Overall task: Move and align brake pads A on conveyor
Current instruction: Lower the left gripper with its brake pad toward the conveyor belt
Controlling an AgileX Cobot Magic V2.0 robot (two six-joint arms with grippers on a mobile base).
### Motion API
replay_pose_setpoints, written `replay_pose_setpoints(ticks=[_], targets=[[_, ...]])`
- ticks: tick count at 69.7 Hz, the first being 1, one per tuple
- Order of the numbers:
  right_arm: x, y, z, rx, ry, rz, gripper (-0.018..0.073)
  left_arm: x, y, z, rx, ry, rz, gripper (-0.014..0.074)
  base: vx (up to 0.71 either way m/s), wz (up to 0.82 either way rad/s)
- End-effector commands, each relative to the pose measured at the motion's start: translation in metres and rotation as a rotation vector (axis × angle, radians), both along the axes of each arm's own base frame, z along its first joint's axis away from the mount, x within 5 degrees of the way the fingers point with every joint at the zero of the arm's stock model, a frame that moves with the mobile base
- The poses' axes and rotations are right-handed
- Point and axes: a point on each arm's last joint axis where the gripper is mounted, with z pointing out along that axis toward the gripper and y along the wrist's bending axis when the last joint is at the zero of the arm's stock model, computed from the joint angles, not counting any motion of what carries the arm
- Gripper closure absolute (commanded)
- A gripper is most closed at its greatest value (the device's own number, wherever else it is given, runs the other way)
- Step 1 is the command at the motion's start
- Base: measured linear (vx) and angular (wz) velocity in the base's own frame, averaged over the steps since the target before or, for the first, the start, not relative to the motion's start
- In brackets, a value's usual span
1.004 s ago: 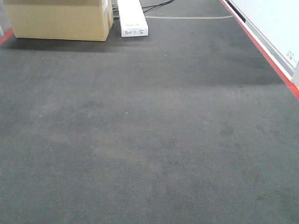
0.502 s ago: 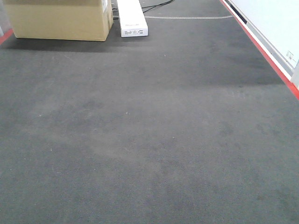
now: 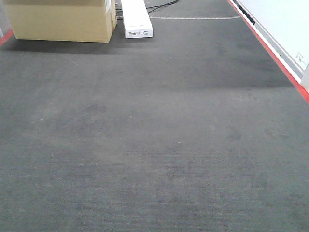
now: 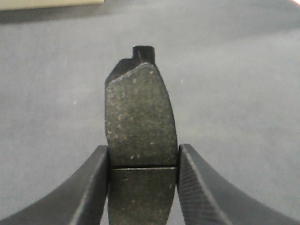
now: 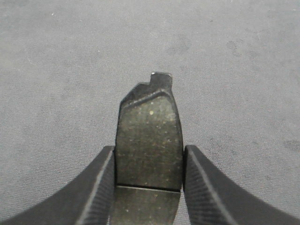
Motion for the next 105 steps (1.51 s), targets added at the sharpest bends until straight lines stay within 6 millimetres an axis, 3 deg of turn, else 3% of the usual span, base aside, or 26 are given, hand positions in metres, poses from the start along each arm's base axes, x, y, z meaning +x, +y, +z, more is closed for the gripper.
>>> replay_pose_setpoints(ticks=[1,12,37,48,58,70,87,105], targets=[[0.004,0.000,0.014,0.007,-0.100,-0.006,0.0563,0.008,-0.003,0.015,-0.060,-0.094,0.006,0.0603,0.00,0.00],[0.004,0.000,0.014,0.007,-0.100,-0.006,0.0563,0.045,-0.012,-0.001,-0.030,0.048,0.075,0.0603,0.00,0.00],[0.003,0.000,0.014,0.007,-0.096,-0.006,0.0563,0.165,-0.050,-0.058,0.143,0.405,0.100,0.0603,0.00,0.00],[0.003,0.000,0.014,0.007,-0.096,-0.006,0.0563,0.214,-0.049,-0.083,0.190,0.554,0.162,0.0603,0.00,0.00],[0.003,0.000,0.014,0.007,-0.096,-0.006,0.0563,0.244,-0.038,-0.100,0.275,0.685,0.151,0.0603,0.00,0.00],[0.003,0.000,0.014,0.007,-0.096,-0.006,0.0563,0.258,-0.014,-0.116,0.183,0.764,0.211,0.0603,0.00,0.00],[0.003,0.000,0.014,0.007,-0.096,-0.006,0.0563,0.261,0.024,-0.119,0.091,0.792,0.296,0.0603,0.00,0.00],[0.004,0.000,0.014,0.007,-0.097,-0.006,0.0563,0.269,0.031,-0.129,0.092,0.777,0.291,0.0603,0.00,0.00]])
